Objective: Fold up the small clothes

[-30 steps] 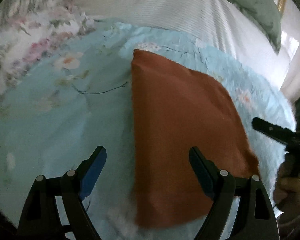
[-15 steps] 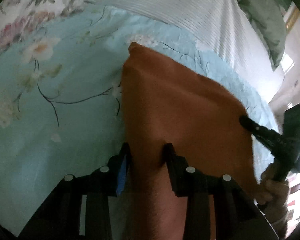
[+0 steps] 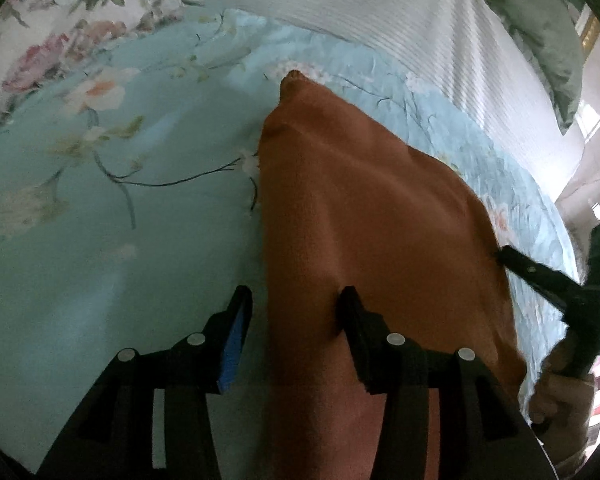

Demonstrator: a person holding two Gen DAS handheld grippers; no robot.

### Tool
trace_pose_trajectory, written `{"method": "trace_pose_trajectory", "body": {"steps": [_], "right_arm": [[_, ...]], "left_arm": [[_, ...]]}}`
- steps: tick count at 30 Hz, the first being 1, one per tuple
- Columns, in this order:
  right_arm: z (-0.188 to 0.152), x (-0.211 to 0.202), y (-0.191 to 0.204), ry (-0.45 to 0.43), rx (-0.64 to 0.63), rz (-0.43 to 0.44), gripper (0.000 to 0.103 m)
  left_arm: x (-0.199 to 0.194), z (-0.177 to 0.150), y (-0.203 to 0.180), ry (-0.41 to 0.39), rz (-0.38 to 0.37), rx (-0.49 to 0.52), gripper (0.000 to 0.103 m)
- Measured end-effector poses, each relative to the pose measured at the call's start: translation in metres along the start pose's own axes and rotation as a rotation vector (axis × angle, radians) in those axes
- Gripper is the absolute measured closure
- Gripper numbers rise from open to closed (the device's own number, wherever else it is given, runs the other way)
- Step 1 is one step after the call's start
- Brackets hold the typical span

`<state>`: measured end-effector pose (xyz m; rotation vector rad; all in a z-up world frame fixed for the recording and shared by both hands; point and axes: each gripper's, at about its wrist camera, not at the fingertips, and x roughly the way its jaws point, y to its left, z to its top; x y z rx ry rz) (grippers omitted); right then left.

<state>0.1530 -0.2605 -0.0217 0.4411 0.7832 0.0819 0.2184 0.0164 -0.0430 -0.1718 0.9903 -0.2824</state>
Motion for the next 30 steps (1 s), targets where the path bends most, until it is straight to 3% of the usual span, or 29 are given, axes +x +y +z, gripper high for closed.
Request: {"method": "trace_pose_trajectory", "body": {"steps": [4, 6, 9, 12, 17, 22, 27, 30], "right_arm": [[-0.022, -0.019, 0.019, 0.021, -0.032, 0.074, 0.086], [-0.039, -0.012, 0.029, 0.072, -0.066, 0.113, 0.084], [-0.06, 0.015, 0.025, 0.137, -0.079, 0.053, 0.079], [-0.063, 0.016, 0.013, 0.091, -0.016, 0.094, 0.08], [-0.063, -0.004, 0.023, 0.083, -0.026, 0.047, 0.078], [-0.069, -0.02, 0.03, 0.076, -0.035, 0.053, 0.061], [-0.091, -0.047, 0.036, 0.061, -0.094, 0.023, 0.051], [-0.101, -0.062, 0.037, 0.046, -0.108, 0.013, 0.045]], "left_arm": [[-0.016, -0.019, 0.0, -0.005, -0.012, -0.003, 0.057], [-0.022, -0.031, -0.004, -0.005, -0.002, 0.019, 0.057], [-0.017, -0.045, -0.005, -0.002, 0.017, 0.046, 0.055], [-0.014, -0.048, 0.006, -0.01, -0.014, 0.009, 0.049], [-0.028, -0.052, 0.005, -0.021, -0.008, 0.004, 0.049], [-0.047, -0.064, 0.002, -0.033, 0.026, 0.02, 0.049], [-0.065, -0.088, 0.0, -0.038, 0.107, 0.058, 0.039], [-0.075, -0.101, 0.0, -0.05, 0.138, 0.075, 0.024]]}}
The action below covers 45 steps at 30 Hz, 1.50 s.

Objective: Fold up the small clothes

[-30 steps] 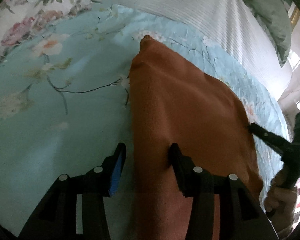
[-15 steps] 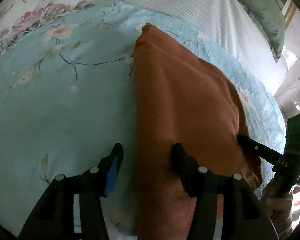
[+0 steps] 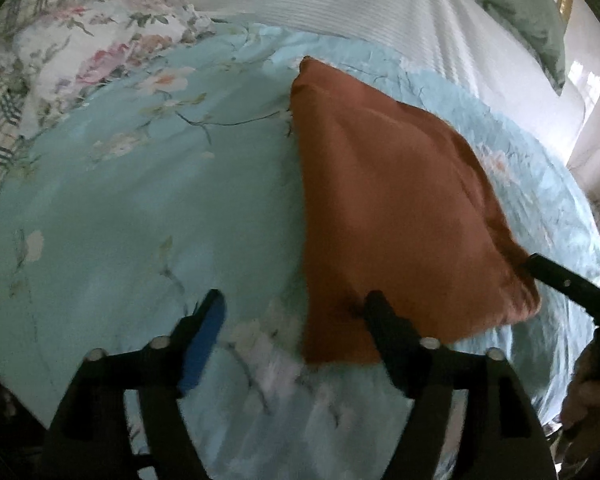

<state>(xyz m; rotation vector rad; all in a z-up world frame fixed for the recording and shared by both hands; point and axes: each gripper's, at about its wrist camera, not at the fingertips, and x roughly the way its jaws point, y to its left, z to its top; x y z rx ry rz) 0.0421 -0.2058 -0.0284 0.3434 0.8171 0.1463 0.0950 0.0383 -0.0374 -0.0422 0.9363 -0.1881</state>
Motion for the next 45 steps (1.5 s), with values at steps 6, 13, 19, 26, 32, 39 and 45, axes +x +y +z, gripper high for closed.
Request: {"method": "trace_pose_trajectory", "body": {"steps": [6, 13, 19, 26, 32, 39, 45], "right_arm": [[-0.012, -0.014, 0.004, -0.01, -0.016, -0.028, 0.036], [-0.025, -0.023, 0.003, 0.0, -0.019, -0.045, 0.028], [-0.039, -0.027, 0.021, 0.02, -0.09, -0.078, 0.018], [-0.049, -0.036, 0.031, 0.039, -0.146, -0.097, 0.016], [-0.044, -0.053, 0.034, 0.008, -0.161, -0.093, 0.012], [-0.034, -0.068, 0.035, -0.038, -0.155, -0.082, 0.006], [-0.027, -0.066, 0.039, -0.031, -0.179, -0.079, 0.006]], "left_arm": [[-0.013, -0.022, -0.003, 0.0, 0.055, 0.053, 0.021], [-0.017, -0.038, 0.003, 0.008, 0.088, 0.046, 0.021], [-0.026, -0.049, -0.001, -0.007, 0.106, 0.063, 0.021], [-0.048, -0.05, -0.006, -0.064, 0.124, 0.098, 0.021], [-0.078, -0.037, -0.007, -0.135, 0.146, 0.115, 0.021], [-0.102, -0.022, -0.007, -0.194, 0.15, 0.111, 0.018], [-0.103, -0.017, -0.017, -0.199, 0.144, 0.141, 0.017]]}}
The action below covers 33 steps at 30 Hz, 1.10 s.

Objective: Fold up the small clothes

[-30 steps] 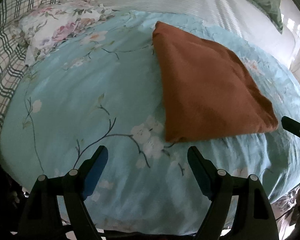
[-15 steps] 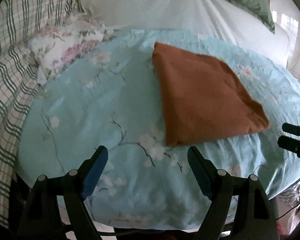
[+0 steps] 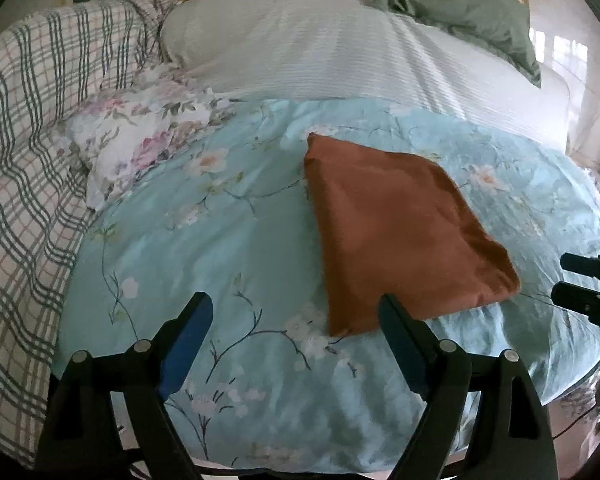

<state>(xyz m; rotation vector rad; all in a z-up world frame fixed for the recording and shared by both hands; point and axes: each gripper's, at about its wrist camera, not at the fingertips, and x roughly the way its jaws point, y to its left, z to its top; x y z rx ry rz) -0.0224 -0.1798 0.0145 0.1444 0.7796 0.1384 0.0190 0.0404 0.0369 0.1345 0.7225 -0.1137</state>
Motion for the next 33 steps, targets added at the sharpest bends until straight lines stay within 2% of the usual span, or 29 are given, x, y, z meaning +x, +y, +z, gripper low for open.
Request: {"method": "trace_pose_trajectory", "body": {"steps": [7, 20, 33], "right_arm": [[0.005, 0.002, 0.002, 0.003, -0.001, 0.001, 0.005], [0.004, 0.008, 0.005, 0.029, -0.013, -0.021, 0.004], [-0.005, 0.029, 0.0, 0.091, 0.004, -0.042, 0.003]], "left_arm": [[0.004, 0.006, -0.01, 0.0, -0.001, 0.024, 0.016], [0.01, -0.007, -0.022, 0.035, 0.016, 0.082, 0.015], [0.041, -0.015, -0.029, 0.118, 0.01, 0.1, 0.015]]}}
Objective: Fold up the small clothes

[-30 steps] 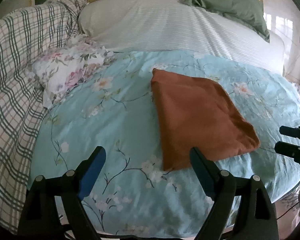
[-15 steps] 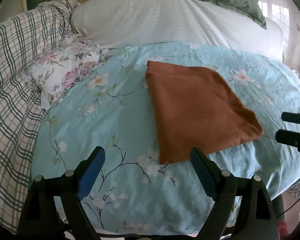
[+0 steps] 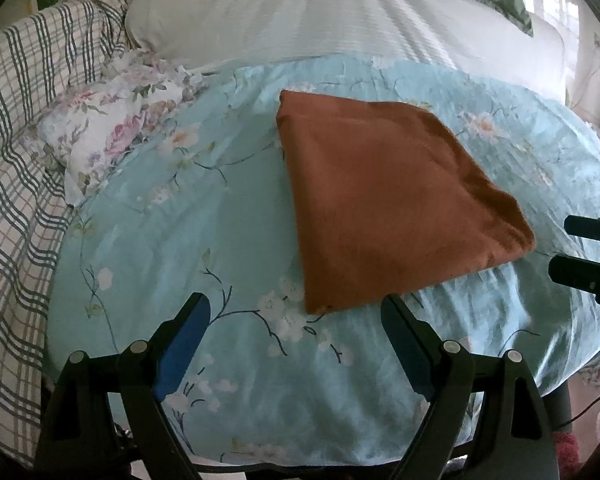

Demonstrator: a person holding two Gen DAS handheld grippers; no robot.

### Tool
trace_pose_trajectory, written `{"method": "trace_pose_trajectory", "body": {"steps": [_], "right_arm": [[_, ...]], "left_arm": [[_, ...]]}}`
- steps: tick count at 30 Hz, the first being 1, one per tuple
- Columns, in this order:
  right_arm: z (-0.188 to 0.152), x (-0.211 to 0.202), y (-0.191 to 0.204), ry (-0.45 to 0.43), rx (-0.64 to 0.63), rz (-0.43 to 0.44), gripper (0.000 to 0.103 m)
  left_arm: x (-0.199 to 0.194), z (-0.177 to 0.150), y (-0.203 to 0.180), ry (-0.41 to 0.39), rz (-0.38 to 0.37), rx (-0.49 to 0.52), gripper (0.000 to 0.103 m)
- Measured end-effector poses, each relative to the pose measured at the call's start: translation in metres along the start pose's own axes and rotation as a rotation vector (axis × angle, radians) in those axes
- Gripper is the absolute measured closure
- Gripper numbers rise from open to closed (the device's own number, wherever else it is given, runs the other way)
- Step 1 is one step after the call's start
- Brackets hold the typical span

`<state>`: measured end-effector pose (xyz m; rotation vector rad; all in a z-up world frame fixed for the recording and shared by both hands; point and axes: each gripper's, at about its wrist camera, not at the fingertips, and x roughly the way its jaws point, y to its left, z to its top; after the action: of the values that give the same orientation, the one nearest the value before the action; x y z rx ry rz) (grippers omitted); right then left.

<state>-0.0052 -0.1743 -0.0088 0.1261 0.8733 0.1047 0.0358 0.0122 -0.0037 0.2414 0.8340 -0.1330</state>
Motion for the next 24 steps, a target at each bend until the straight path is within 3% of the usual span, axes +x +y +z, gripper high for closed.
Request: {"method": "trace_pose_trajectory", "body": {"steps": [24], "right_arm": [[0.012, 0.02, 0.013, 0.04, -0.041, -0.005, 0.003]], "left_arm": [[0.015, 0.01, 0.006, 0.017, -0.006, -0.031, 0.015]]}}
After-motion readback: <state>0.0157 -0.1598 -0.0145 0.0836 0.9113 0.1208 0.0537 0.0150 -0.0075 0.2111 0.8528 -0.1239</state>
